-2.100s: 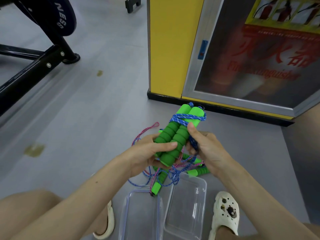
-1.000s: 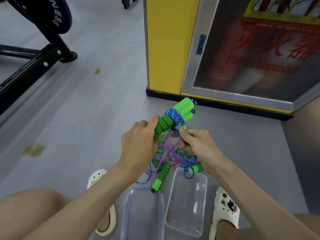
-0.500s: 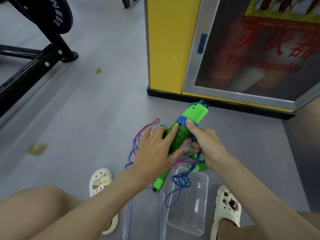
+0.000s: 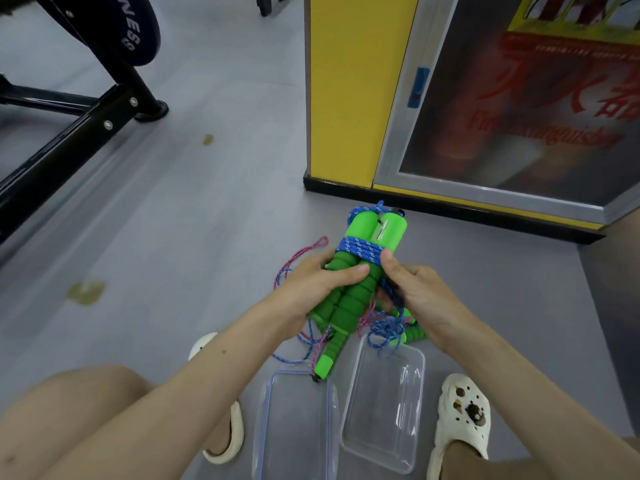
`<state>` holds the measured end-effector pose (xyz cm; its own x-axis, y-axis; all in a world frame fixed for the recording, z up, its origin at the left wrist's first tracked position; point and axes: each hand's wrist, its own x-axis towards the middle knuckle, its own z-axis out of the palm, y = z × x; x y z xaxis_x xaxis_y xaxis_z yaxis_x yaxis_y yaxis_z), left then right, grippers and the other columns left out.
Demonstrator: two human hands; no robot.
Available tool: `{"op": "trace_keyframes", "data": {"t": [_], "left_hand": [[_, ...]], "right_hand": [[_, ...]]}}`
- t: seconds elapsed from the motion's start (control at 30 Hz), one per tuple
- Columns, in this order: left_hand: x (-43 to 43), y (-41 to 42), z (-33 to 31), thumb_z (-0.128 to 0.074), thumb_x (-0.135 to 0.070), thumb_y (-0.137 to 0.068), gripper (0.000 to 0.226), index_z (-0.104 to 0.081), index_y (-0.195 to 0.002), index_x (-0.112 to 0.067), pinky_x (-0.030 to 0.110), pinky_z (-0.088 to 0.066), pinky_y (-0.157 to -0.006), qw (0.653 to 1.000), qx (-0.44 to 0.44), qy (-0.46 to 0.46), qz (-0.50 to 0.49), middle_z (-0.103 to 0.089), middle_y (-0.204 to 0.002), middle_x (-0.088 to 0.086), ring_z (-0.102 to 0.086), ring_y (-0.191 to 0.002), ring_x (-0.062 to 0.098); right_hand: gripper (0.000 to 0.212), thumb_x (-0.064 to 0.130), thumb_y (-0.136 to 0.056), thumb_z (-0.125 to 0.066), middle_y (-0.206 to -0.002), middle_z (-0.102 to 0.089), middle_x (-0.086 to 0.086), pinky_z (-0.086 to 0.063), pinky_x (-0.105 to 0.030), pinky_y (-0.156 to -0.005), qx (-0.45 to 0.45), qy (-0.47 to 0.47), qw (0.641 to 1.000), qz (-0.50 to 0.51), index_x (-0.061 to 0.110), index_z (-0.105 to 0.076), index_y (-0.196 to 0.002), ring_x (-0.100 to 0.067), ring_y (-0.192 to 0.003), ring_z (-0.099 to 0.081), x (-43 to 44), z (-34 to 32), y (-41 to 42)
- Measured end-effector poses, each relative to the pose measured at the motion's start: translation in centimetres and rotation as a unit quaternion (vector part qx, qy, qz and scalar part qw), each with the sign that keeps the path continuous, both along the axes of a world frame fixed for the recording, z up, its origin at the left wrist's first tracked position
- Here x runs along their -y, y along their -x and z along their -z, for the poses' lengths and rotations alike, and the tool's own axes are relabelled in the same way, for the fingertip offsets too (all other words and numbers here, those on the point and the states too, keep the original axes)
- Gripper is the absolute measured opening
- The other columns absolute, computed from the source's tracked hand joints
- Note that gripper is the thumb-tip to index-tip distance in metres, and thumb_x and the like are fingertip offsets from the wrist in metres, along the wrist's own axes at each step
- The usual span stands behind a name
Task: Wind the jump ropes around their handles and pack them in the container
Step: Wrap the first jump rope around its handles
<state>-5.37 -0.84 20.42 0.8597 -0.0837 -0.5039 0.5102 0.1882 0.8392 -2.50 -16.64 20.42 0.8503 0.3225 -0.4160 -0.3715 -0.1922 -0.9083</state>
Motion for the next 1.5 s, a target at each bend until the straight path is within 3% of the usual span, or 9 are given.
{"op": "trace_keyframes", "data": {"t": [0.33,0.47,0.57,0.73,0.9,1.07,1.27,1.4,1.5], "left_hand": [[-1.5,-0.8,-0.7,-0.072,-0.011,-0.083,0.026,-0.063,-0.106,-0.018,0.018,-0.053,-0.052,0.989,0.072,-0.094,-0.089,-0.069,-0.082,-0.003,-0.067,-0.06,0.002],[-1.4,-0.8,-0.3,-0.074,-0.013,-0.082,0.033,-0.06,-0.11,-0.024,0.016,-0.053,-0.056,0.984,0.084,-0.15,-0.052,-0.068,-0.089,-0.004,-0.066,-0.065,0.001],[-1.4,-0.8,-0.3,-0.074,-0.014,-0.081,0.034,-0.06,-0.111,-0.025,0.02,-0.056,-0.06,0.982,0.087,-0.159,-0.049,-0.069,-0.093,-0.001,-0.068,-0.071,0.005],[-1.1,-0.8,0.6,-0.076,-0.019,-0.08,0.044,-0.059,-0.121,-0.023,0.037,-0.058,-0.079,0.962,0.112,-0.246,-0.029,-0.068,-0.095,-0.005,-0.067,-0.085,0.015],[-0.7,-0.5,1.1,-0.07,-0.041,-0.083,0.051,-0.049,-0.129,-0.037,0.031,-0.048,-0.078,0.862,0.162,-0.48,0.013,-0.066,-0.099,-0.01,-0.061,-0.09,0.016],[0.0,-0.2,1.7,-0.06,-0.046,-0.089,0.053,-0.037,-0.136,-0.038,0.029,-0.033,-0.063,0.73,0.227,-0.644,0.024,-0.06,-0.104,-0.007,-0.061,-0.092,0.022],[-0.5,-0.2,2.1,-0.062,-0.044,-0.088,0.059,-0.036,-0.14,-0.033,0.028,-0.03,-0.055,0.685,0.243,-0.686,0.04,-0.056,-0.098,-0.001,-0.062,-0.082,0.026],[-0.5,0.0,2.4,-0.064,-0.035,-0.084,0.078,-0.02,-0.148,-0.04,0.027,-0.035,-0.06,0.703,0.248,-0.659,0.098,-0.05,-0.106,-0.005,-0.056,-0.09,0.019],[-0.9,-0.5,2.5,-0.068,-0.016,-0.078,0.098,-0.007,-0.15,-0.045,0.032,-0.048,-0.076,0.866,0.222,-0.418,0.161,-0.053,-0.113,-0.004,-0.055,-0.097,0.019]], "right_hand": [[0.023,0.029,-0.088,-0.065,-0.058,-0.051,0.0,-0.038,-0.024,-0.056,0.093,0.176,0.975,-0.098,0.006,-0.07,-0.088,-0.008,-0.048,-0.044,0.1,1.6,-0.6],[0.017,0.025,-0.087,-0.066,-0.067,-0.053,0.007,-0.037,-0.018,-0.051,0.173,0.211,0.96,-0.058,0.017,-0.06,-0.101,-0.003,-0.05,-0.047,0.1,1.6,-0.5],[0.006,0.017,-0.095,-0.055,-0.055,-0.051,0.001,-0.035,-0.011,-0.042,0.143,0.176,0.973,-0.048,0.012,-0.056,-0.093,0.001,-0.035,-0.043,0.2,1.2,-0.4],[0.019,0.018,-0.093,-0.058,-0.059,-0.055,0.001,-0.041,-0.02,-0.055,0.083,0.183,0.979,-0.021,0.017,-0.063,-0.075,-0.008,-0.051,-0.047,0.3,1.4,-1.0],[0.039,0.025,-0.099,-0.048,-0.047,-0.047,-0.001,-0.031,-0.013,-0.04,0.015,0.154,0.984,-0.085,-0.01,-0.064,-0.092,-0.005,-0.034,-0.035,-0.4,1.0,-0.6],[0.028,0.025,-0.1,-0.046,-0.047,-0.052,-0.001,-0.029,-0.015,-0.037,-0.029,0.102,0.987,-0.121,0.007,-0.061,-0.085,-0.005,-0.034,-0.036,-0.9,0.8,-0.3],[0.019,0.022,-0.093,-0.058,-0.075,-0.069,-0.002,-0.048,-0.017,-0.07,0.011,0.083,0.995,-0.059,0.013,-0.071,-0.083,-0.007,-0.069,-0.059,-0.9,1.2,-0.1],[0.02,0.018,-0.095,-0.055,-0.085,-0.071,-0.012,-0.047,-0.022,-0.086,0.03,0.065,0.997,-0.03,0.016,-0.07,-0.082,-0.006,-0.074,-0.061,-0.9,1.5,-0.2],[0.029,0.015,-0.096,-0.052,-0.068,-0.061,0.001,-0.044,-0.008,-0.061,0.053,0.052,0.997,-0.005,0.019,-0.067,-0.071,-0.002,-0.059,-0.053,-0.8,1.2,-0.1]]}}
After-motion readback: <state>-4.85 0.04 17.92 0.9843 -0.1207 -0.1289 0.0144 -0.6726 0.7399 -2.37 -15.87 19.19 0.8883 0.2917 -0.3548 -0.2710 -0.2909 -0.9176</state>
